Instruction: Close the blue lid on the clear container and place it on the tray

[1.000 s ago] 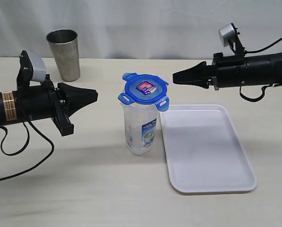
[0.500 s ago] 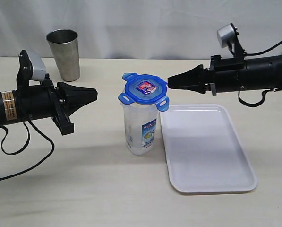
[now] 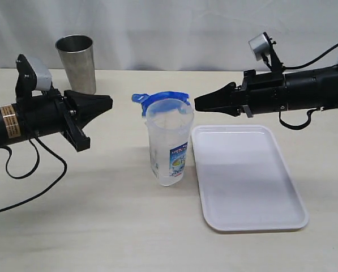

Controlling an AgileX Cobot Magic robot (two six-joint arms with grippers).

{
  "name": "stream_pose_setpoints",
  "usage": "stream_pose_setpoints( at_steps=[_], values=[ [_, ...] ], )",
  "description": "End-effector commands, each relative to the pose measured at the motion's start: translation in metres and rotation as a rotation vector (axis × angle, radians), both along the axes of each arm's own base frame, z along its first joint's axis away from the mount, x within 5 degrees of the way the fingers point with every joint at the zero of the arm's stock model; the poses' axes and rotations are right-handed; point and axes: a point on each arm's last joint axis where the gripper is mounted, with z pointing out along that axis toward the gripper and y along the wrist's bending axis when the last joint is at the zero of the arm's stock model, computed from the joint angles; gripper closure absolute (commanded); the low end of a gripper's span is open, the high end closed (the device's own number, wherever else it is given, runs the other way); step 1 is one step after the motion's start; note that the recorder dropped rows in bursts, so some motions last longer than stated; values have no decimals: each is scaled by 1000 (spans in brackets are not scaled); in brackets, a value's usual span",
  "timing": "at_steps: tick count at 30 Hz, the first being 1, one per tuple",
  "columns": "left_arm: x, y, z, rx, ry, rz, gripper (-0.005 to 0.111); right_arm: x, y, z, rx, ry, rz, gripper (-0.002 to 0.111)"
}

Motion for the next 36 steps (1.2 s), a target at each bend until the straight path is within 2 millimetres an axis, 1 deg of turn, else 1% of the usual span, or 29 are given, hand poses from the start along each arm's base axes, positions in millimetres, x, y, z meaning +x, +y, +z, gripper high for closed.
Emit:
stream_pose_setpoints(
  at_steps=[1,4,6,8,10,12,14,15,17,18,20,21,24,26,29,32,36],
  values=[
    [12,5,6,-15,-73,139,107,-5,-1,10,-16,-40,20,104],
    [15,7,5,10,-75,165,107,-8,-2,16,-47,-77,37,104],
    [23,10,1,64,-1,213,107,-7,-7,19,-69,-92,14,104],
    [38,16,-2,130,138,295,107,-4,-17,23,-91,-98,-43,104],
    [52,20,-5,166,321,371,107,-2,-31,24,-98,-83,-99,104],
    [61,19,-8,203,446,366,107,0,-44,24,-92,-61,-142,103],
    [70,16,-10,172,563,365,107,2,-55,23,-91,-52,-173,99],
    [74,14,-13,187,589,337,106,2,-58,21,-91,-45,-185,95],
    [81,12,-21,167,657,340,100,2,-62,19,-97,-37,-205,90],
    [83,11,-26,155,700,340,93,2,-62,17,-105,-37,-211,88],
    [85,8,-38,135,755,327,80,2,-62,17,-118,-38,-212,86],
    [85,7,-47,117,792,332,70,2,-62,17,-118,-38,-212,86],
    [83,6,-65,98,875,327,55,2,-62,17,-118,-38,-212,86],
    [82,5,-74,108,890,312,52,2,-62,17,-118,-38,-212,86],
    [81,5,-81,121,895,302,53,3,-62,17,-117,-38,-214,86],
    [80,3,-82,100,909,293,53,3,-62,17,-115,-35,-215,86],
    [78,-1,-81,72,931,239,53,3,-62,17,-115,-35,-215,86]
  ],
)
